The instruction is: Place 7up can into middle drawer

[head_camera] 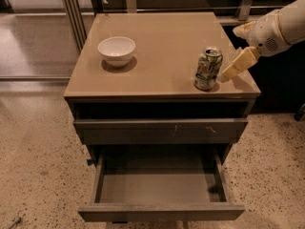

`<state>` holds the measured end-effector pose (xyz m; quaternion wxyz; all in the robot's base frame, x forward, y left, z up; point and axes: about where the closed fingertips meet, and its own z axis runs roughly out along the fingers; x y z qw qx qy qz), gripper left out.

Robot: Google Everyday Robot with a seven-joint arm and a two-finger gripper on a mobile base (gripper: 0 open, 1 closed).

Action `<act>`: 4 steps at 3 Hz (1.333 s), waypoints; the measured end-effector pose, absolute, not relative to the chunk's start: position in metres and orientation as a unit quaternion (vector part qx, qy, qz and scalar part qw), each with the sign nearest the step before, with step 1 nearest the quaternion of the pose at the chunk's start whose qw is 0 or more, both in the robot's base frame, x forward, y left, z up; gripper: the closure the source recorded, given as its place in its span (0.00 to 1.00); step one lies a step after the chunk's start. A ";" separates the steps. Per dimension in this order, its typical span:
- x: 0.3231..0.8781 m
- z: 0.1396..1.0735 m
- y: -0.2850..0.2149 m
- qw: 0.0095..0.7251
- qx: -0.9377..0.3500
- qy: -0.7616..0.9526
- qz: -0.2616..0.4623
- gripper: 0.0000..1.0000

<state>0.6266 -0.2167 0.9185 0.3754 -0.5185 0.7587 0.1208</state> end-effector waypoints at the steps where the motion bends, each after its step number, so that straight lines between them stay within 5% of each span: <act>1: 0.633 0.905 -0.201 0.378 -0.518 0.753 0.146 0.00; 3: 0.641 0.885 -0.172 0.384 -0.530 0.736 0.173 0.00; 4: 0.644 0.870 -0.169 0.386 -0.529 0.736 0.173 0.19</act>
Offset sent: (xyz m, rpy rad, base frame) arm 0.0130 0.0481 -0.0354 0.0982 0.0258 0.0858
